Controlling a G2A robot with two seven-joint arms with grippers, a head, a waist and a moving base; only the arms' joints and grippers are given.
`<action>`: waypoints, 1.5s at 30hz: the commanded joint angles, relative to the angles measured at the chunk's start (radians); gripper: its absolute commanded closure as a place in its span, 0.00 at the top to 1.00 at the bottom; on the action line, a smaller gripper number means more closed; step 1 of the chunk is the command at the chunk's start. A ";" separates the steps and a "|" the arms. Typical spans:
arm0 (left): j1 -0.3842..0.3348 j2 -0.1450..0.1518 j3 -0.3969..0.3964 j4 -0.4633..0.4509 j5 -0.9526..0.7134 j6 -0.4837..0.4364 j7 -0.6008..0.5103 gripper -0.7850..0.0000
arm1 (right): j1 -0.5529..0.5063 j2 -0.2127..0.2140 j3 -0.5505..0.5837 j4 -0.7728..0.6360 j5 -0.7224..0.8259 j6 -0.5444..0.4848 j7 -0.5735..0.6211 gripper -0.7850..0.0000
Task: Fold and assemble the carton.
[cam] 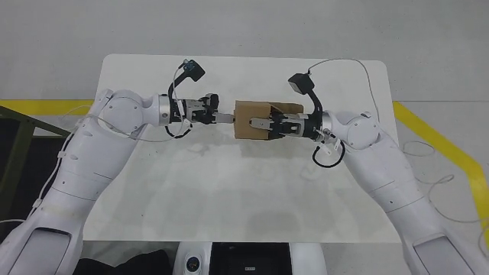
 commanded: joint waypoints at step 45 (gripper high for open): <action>-0.028 -0.013 0.042 0.040 -0.096 -0.019 -0.045 1.00 | 0.033 -0.020 -0.041 0.053 0.087 -0.018 0.032 0.00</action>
